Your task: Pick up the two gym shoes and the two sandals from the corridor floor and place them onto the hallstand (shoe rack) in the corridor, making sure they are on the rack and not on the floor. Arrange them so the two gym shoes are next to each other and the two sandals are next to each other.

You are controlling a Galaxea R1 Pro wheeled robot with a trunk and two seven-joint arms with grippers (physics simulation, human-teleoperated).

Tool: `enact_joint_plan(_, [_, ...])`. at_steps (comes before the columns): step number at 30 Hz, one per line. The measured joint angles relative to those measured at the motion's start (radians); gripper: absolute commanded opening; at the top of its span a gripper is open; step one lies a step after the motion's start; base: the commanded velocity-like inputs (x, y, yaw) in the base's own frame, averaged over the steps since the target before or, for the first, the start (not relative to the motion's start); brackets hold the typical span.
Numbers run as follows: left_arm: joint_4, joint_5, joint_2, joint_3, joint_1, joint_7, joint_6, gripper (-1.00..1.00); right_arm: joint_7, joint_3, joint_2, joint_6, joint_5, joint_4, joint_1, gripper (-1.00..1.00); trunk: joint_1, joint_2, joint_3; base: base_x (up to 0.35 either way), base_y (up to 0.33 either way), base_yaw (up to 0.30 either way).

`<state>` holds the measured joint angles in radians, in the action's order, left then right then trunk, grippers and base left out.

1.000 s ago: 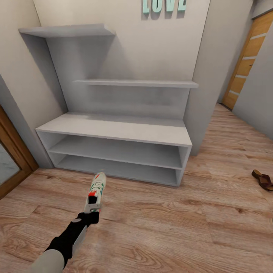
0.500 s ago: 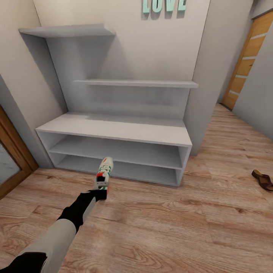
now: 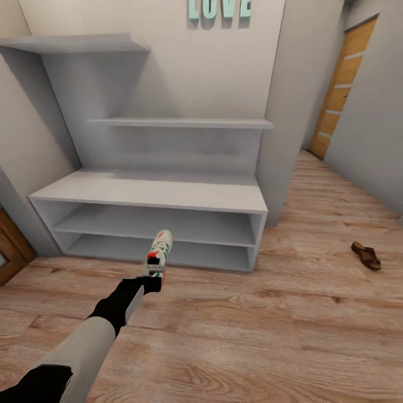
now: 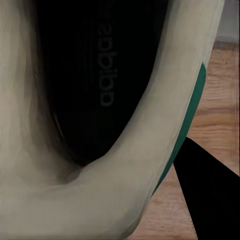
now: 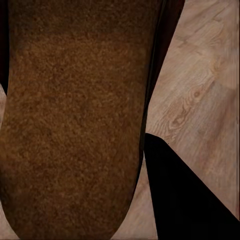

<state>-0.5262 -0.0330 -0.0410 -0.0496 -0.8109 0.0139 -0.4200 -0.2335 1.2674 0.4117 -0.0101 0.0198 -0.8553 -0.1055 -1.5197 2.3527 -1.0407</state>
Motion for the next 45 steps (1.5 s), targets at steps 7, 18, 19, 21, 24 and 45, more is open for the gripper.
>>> enact_joint_plan(7, [-0.001, 0.001, 0.0, -0.038, -0.002, 0.001, -0.003, -1.0, 0.0, 0.0, -0.002, 0.001, 0.0, 0.002, 0.0, -1.0, -0.004, 0.007, -0.003, 0.0, 0.0, -0.284])
enact_joint_plan(18, [-0.002, 0.004, 0.008, -0.043, -0.008, -0.01, -0.002, -1.0, 0.0, -0.002, -0.002, 0.003, 0.002, 0.004, 0.0, -1.0, -0.046, 0.084, -0.048, 0.0, 0.0, -0.022])
enact_joint_plan(19, [-0.002, 0.005, 0.008, -0.043, -0.014, -0.011, -0.002, -1.0, 0.0, -0.002, -0.002, 0.003, 0.002, 0.004, 0.0, -1.0, -0.05, 0.091, -0.053, 0.0, 0.0, 0.0])
enact_joint_plan(21, [-0.002, 0.006, 0.009, -0.043, -0.03, -0.013, -0.002, -1.0, 0.0, -0.002, -0.002, 0.003, 0.002, 0.004, 0.0, -1.0, -0.057, 0.105, -0.062, 0.0, 0.0, 0.0])
enact_joint_plan(24, [0.0, 0.005, 0.01, -0.041, -0.051, -0.017, -0.005, -1.0, 0.0, -0.002, -0.002, 0.003, 0.002, 0.003, 0.0, -1.0, -0.069, 0.126, -0.076, 0.0, 0.0, 0.0])
enact_joint_plan(45, [0.008, -0.009, 0.027, -0.034, -0.048, -0.067, -0.033, -1.0, 0.001, -0.003, -0.002, 0.004, 0.039, 0.004, 0.0, -1.0, -0.085, 0.149, -0.141, 0.0, 0.0, 0.0])
